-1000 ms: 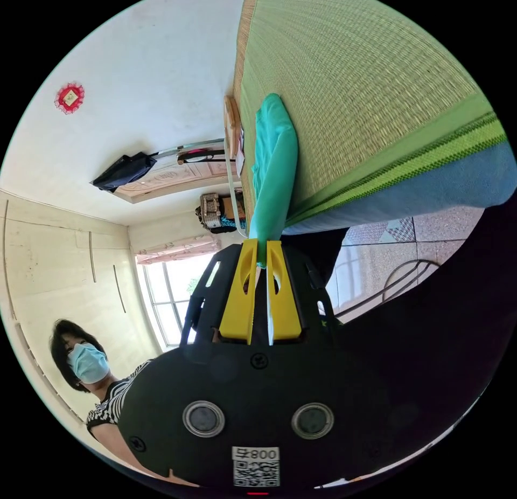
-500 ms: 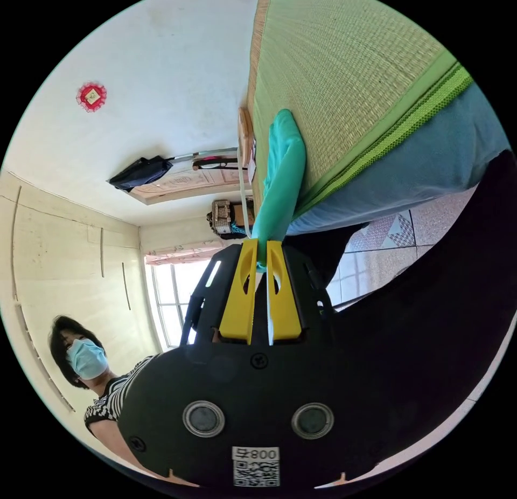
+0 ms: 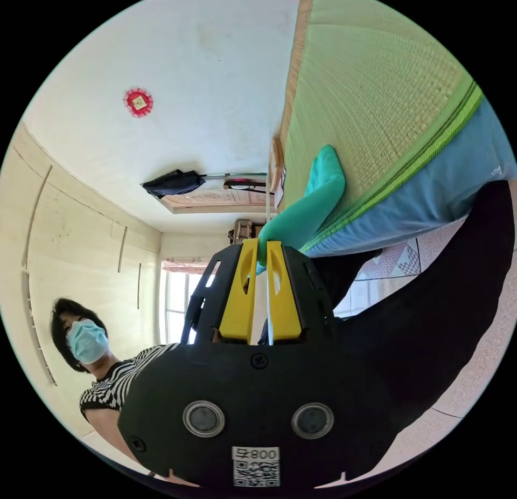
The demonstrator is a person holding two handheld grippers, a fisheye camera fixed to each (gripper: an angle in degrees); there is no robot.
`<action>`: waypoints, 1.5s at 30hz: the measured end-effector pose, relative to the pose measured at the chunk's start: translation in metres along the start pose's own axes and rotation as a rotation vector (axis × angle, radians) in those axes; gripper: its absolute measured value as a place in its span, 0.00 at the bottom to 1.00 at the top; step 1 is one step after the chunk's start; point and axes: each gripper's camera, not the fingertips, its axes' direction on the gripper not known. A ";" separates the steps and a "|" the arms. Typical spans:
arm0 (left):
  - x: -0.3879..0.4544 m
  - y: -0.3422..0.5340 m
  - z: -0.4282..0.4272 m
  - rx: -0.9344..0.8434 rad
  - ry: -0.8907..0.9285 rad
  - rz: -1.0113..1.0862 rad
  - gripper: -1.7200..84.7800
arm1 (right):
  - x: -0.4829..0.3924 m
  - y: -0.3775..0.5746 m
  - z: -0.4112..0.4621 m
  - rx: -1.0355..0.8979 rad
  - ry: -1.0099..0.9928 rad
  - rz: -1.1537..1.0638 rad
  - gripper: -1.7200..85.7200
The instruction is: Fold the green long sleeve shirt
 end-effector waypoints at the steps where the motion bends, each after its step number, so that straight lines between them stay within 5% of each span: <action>1: 0.024 -0.017 0.004 -0.017 0.005 0.014 0.06 | 0.007 0.002 -0.004 0.007 -0.004 -0.006 0.04; 13: 0.260 -0.221 0.086 -0.163 -0.003 0.099 0.06 | 0.157 -0.030 -0.109 0.158 0.001 -0.099 0.04; 29: 0.686 -0.546 0.289 -0.109 0.050 0.450 0.06 | 0.213 -0.302 -0.289 0.289 0.116 -0.400 0.04; 34: 0.793 -0.582 0.389 -0.193 0.132 0.524 0.06 | 0.246 -0.269 -0.401 0.372 0.236 -0.490 0.04; 41: 0.872 -0.565 0.546 -0.515 0.043 0.473 0.06 | 0.489 -0.144 -0.561 0.579 0.333 -0.202 0.04; 45: 0.935 -0.562 0.567 -0.554 0.026 0.543 0.06 | 0.606 -0.083 -0.592 0.605 0.292 -0.159 0.04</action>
